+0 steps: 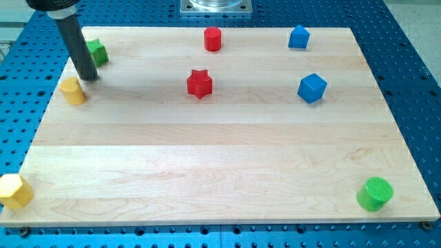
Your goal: Move the green star parallel to the red circle
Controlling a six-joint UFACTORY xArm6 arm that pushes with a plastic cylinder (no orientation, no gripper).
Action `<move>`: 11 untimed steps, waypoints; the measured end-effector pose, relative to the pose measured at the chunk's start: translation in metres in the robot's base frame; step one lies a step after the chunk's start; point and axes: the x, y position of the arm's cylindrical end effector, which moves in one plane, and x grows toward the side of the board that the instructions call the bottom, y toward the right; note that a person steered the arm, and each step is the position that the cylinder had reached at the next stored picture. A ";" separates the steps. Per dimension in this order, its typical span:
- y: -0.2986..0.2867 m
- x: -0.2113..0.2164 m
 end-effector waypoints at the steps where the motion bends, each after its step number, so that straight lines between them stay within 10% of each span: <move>1: 0.001 -0.033; 9: 0.030 -0.027; 11: 0.164 -0.085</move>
